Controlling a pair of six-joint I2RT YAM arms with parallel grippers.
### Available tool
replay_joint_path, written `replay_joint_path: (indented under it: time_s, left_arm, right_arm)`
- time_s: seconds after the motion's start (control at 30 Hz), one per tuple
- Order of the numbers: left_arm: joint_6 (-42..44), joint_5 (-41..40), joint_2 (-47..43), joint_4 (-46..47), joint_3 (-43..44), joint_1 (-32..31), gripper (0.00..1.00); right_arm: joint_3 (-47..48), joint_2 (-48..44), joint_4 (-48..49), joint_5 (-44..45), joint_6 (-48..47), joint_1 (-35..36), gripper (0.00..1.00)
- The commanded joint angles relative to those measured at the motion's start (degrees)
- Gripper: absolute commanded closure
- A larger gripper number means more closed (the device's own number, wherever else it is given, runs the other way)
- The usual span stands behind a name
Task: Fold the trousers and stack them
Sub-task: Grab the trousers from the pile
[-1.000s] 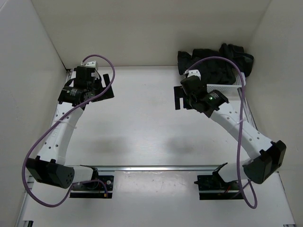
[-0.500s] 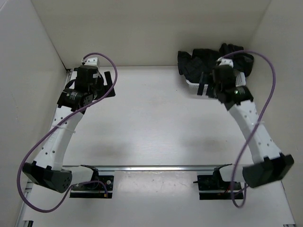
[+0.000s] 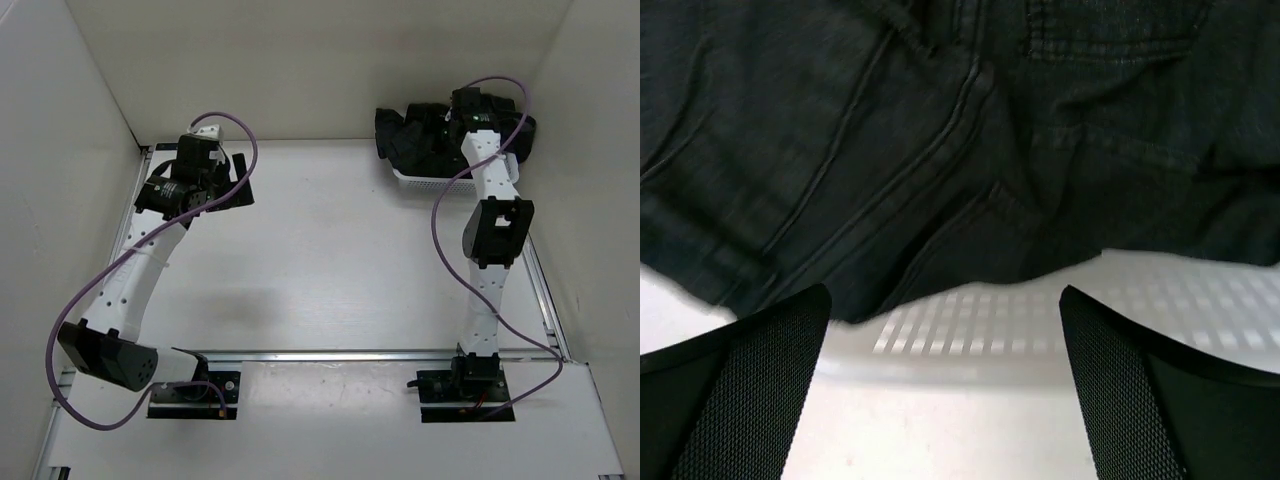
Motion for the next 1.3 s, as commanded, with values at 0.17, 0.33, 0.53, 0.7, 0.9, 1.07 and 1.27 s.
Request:
replay_joint_path:
  time_s: [0.17, 0.33, 0.53, 0.7, 0.9, 1.07, 1.27]
  left_arm:
    - [-0.6, -1.0, 1.4, -1.3, -0.3, -0.3, 0.0]
    - [-0.6, -1.0, 3.7, -1.3, 0.2, -0.8, 0.0]
    - [-1.1, -2.5, 2.9, -2.4, 1.9, -1.3, 0.0]
    - [-1.2, -2.5, 1.7, -2.9, 2.6, -1.3, 0.0]
    - [-1.7, -2.5, 2.2, -2.9, 2.6, -1.8, 0.0]
    - [-2.8, -3.7, 2.7, -2.9, 1.3, -1.8, 0.0]
    - [-3.3, -3.7, 5.7, -2.9, 3.1, -2.4, 0.0]
  right_arm:
    - [10.3, 7.8, 4.7, -4.0, 0.4, -0.6, 0.13]
    - [16.8, 13.4, 5.8, -7.2, 1.4, -0.6, 0.35]
    - [17.5, 14.2, 8.4, -11.5, 3.5, -1.2, 0.73]
    - [12.9, 10.8, 8.4, -8.3, 4.1, -1.2, 0.0]
    - [12.4, 12.1, 7.2, -3.0, 3.6, -1.2, 0.0]
    - [13.7, 15.0, 7.2, -7.4, 2.2, -1.2, 0.03]
    - [15.6, 14.0, 9.1, -10.5, 2.2, -1.2, 0.88]
